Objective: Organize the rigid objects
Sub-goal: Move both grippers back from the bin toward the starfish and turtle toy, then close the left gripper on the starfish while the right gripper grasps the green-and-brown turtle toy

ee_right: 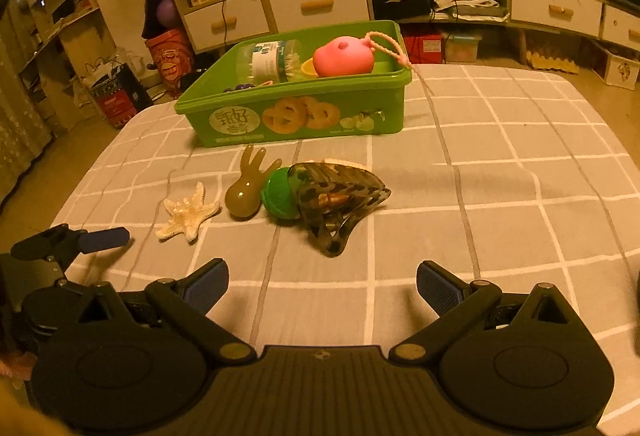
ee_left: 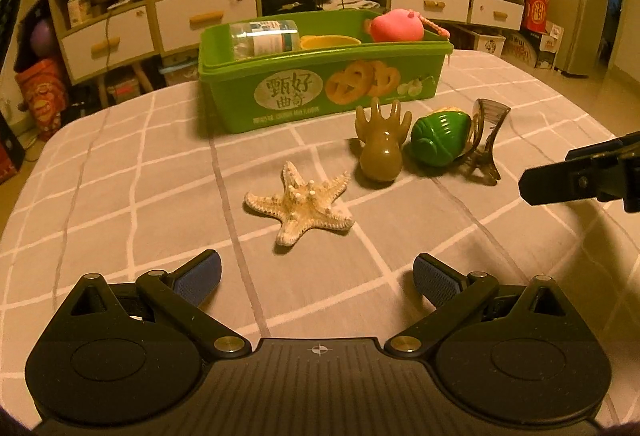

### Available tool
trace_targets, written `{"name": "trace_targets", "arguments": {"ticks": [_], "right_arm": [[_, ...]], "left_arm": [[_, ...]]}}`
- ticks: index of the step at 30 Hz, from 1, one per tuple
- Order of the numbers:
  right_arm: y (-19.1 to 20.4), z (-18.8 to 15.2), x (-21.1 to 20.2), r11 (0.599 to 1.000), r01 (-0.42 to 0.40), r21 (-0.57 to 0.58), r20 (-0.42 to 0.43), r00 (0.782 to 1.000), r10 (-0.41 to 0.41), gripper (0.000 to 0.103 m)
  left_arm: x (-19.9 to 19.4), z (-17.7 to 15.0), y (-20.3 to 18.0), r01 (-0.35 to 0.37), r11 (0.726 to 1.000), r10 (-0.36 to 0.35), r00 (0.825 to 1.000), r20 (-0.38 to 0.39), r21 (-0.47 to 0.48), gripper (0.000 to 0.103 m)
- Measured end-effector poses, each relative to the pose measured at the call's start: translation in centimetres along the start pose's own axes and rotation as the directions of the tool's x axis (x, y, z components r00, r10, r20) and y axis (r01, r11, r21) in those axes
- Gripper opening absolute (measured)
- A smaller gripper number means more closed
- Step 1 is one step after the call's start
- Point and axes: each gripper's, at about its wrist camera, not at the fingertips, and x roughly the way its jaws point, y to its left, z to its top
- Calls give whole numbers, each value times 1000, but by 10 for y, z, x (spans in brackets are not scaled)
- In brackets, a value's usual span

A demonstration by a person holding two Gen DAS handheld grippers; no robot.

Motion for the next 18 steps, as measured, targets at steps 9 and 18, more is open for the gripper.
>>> {"name": "trace_targets", "arguments": {"ticks": [9, 18], "right_arm": [[-6, 17, 10, 996, -38, 85, 30, 999, 36, 80], [-23, 29, 21, 979, -62, 194, 57, 997, 52, 71]], "left_arm": [[17, 11, 2, 25, 999, -24, 1000, 16, -23, 96], [23, 16, 10, 5, 999, -2, 999, 50, -51, 83]]}}
